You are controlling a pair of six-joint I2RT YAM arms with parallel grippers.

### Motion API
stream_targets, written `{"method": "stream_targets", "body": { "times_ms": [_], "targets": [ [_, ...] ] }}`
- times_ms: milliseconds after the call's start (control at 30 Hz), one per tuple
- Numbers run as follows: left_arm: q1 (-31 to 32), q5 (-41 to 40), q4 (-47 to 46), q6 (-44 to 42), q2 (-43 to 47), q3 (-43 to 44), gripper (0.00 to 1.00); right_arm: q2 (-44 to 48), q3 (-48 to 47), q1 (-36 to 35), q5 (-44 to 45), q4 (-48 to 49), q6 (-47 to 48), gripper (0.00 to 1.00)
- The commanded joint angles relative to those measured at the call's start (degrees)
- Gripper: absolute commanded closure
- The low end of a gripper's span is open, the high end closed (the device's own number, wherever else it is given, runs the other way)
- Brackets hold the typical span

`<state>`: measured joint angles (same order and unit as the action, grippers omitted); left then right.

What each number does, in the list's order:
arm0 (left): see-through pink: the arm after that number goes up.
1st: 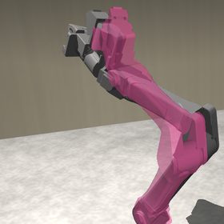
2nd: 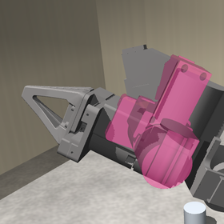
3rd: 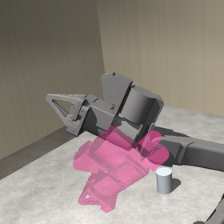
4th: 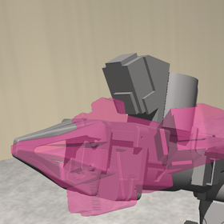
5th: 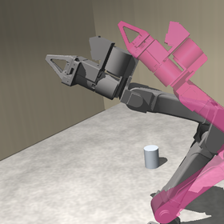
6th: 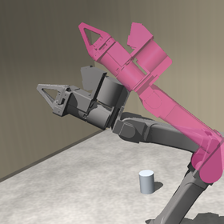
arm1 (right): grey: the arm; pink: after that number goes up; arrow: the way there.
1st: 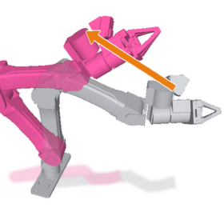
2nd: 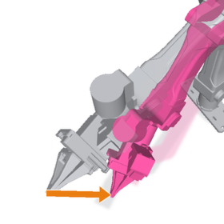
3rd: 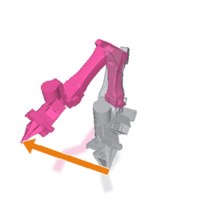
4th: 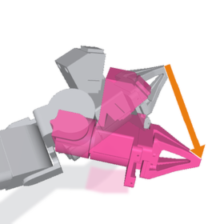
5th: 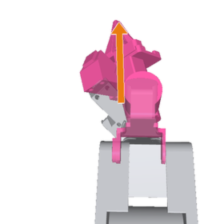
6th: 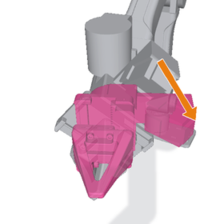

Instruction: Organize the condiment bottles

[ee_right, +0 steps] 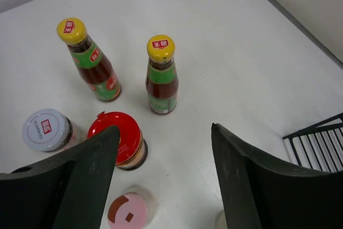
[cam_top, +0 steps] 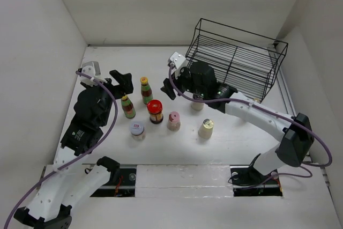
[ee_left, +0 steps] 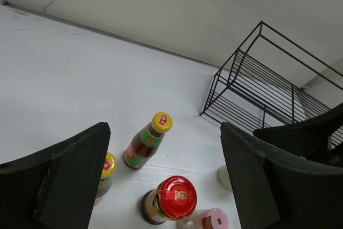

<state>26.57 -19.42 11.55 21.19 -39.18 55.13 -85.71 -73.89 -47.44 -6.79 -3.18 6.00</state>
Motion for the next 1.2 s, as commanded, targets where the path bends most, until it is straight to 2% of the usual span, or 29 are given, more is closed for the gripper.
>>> {"method": "stream_targets", "body": {
  "times_ms": [0, 33, 100, 133, 167, 200, 233, 267, 300, 333, 367, 400, 433, 467, 533, 600, 700, 1033, 1167],
  "targets": [
    [0.06, 0.18, -3.11, -1.07, 0.68, -0.29, 0.19, -1.56, -1.96, -0.11, -1.48, 5.36, 0.06, 0.25],
    [0.06, 0.17, -3.11, -1.06, 0.68, -0.90, 0.19, -2.26, -1.96, -0.11, -1.48, 5.90, 0.06, 0.25],
    [0.06, 0.17, -4.07, -1.06, 2.00, -2.47, 0.18, -2.88, -1.96, -0.11, -1.48, 5.90, 0.06, 0.36],
    [0.06, 0.17, -4.86, -1.06, 2.70, -3.10, 0.19, -3.40, -1.96, -0.11, -1.48, 5.90, 0.06, 0.45],
    [0.06, -0.79, -4.87, -1.06, 3.31, -3.10, 0.24, -3.41, -1.96, -0.11, -0.95, 6.51, 0.06, 0.59],
    [0.06, -0.79, -4.87, -1.06, 3.32, -3.71, 0.47, -4.02, -2.48, -0.11, -0.95, 6.52, 0.06, 0.87],
    [0.06, -1.40, -4.87, -1.06, 3.32, -3.72, 0.65, -4.98, -2.49, -0.11, -0.43, 7.04, 0.06, 0.96],
    [0.06, -1.41, -4.87, -1.06, 3.32, -3.72, 0.79, -5.60, -3.01, -0.11, -0.42, 7.05, 0.06, 1.00],
    [0.06, -1.41, -4.87, -1.06, 3.32, -3.72, 0.91, -6.82, -3.71, -0.11, -0.42, 7.05, 0.06, 1.00],
    [0.06, -1.41, -4.87, -0.54, 3.32, -3.72, 0.91, -7.36, -3.72, -0.11, -0.42, 7.05, 0.06, 1.00],
    [0.06, -1.93, -4.87, -0.54, 3.32, -3.72, 0.91, -7.36, -3.72, -0.11, -0.42, 7.05, 0.06, 0.95],
    [0.06, -2.55, -4.87, 0.07, 3.32, -3.72, 0.86, -8.15, -4.42, -0.11, -0.94, 7.05, 0.06, 0.86],
    [0.06, -2.55, -4.00, 0.08, 3.32, -3.72, 0.78, -9.20, -5.03, -0.11, -1.99, 7.05, 0.06, 0.62],
    [0.06, -2.55, -3.99, 0.08, 3.32, -3.72, 0.57, -9.82, -5.04, -0.11, -2.52, 7.05, 0.06, 0.52],
    [0.06, -3.17, -3.99, 0.60, 3.32, -4.41, 0.43, -11.05, -5.92, -0.11, -3.76, 7.05, 0.06, 0.37],
    [0.06, -3.17, -4.61, 0.61, 3.32, -4.42, 0.37, -12.46, -6.97, -0.11, -4.29, 7.05, -0.46, 0.33],
    [0.06, -2.47, -3.99, 0.61, 3.32, -4.42, 0.34, -15.52, -9.42, -0.11, -6.48, 7.05, -0.46, 0.25],
    [0.06, -2.46, -4.87, 0.61, 3.32, -4.42, 0.34, -29.06, -22.69, -0.11, -11.76, 7.66, 0.06, 0.25],
    [0.06, -1.94, -4.87, 0.61, 3.32, -4.42, 0.34, -32.50, -25.33, -0.11, -12.29, 10.37, -0.46, 0.26]
  ]
}}
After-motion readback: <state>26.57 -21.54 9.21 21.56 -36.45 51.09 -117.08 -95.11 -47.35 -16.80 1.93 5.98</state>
